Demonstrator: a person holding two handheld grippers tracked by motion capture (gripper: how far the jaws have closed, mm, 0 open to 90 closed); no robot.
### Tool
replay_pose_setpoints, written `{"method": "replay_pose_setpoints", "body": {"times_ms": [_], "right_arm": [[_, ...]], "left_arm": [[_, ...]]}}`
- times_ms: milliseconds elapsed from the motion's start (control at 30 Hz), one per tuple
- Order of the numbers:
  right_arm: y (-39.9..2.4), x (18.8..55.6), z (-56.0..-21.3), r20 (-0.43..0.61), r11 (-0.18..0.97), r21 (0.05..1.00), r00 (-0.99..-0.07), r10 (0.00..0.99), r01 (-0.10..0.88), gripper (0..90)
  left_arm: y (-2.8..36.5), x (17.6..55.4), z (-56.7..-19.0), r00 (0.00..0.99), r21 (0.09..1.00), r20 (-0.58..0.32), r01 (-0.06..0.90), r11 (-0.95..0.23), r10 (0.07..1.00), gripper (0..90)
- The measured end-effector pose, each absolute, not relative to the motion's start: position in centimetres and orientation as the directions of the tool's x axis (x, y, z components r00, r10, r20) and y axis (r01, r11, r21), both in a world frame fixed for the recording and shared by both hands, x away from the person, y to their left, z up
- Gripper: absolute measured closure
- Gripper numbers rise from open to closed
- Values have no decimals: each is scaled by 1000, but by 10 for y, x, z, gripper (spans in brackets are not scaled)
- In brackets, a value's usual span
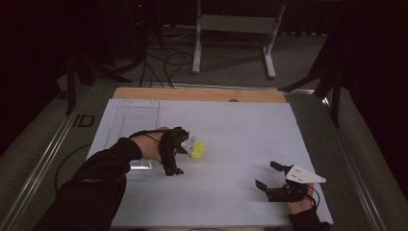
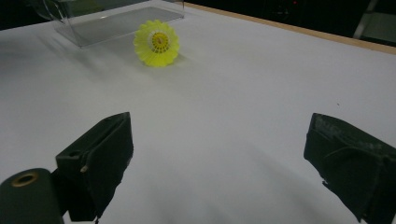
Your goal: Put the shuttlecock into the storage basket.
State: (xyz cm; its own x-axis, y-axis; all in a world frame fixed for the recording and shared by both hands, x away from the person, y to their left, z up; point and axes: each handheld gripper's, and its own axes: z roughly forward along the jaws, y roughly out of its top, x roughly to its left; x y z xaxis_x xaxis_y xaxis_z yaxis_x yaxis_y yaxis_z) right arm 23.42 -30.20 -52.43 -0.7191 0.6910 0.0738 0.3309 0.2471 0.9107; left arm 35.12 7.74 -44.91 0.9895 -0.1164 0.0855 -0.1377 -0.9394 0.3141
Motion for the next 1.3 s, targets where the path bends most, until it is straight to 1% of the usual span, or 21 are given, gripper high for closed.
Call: {"method": "replay_pose_setpoints", "body": {"times_ms": [333,467,633,833,1033,1067,1167,1267,1300], "right_arm": [[-302,234,-524,78,241,914,-723,686,327,81],[-302,234,-524,80,239,915,-726,683,326,81],[-302,234,-525,80,241,914,-727,682,326,81],[-302,234,-525,83,239,915,-730,679,327,81],[-302,235,-526,89,235,915,-730,677,329,81],[-302,235,-526,89,235,915,-731,677,329,81],[-302,235,-526,91,232,916,-732,675,328,81],[-303,235,-527,96,227,916,-732,674,330,81],[-303,235,-527,96,228,916,-732,675,330,81]], "left_arm": [[78,372,-459,986,326,115,-153,-933,-121,1],[78,379,-463,989,336,118,-122,-934,-87,1],[76,387,-471,990,311,120,-112,-944,-78,1],[72,396,-480,984,275,144,-143,-951,-106,1],[70,406,-486,983,229,150,-137,-964,-104,2],[70,407,-487,981,221,162,-143,-965,-109,2],[68,410,-490,978,196,171,-154,-968,-121,25],[66,411,-492,972,181,186,-179,-967,-144,67],[66,412,-493,971,178,182,-187,-966,-154,93]]}}
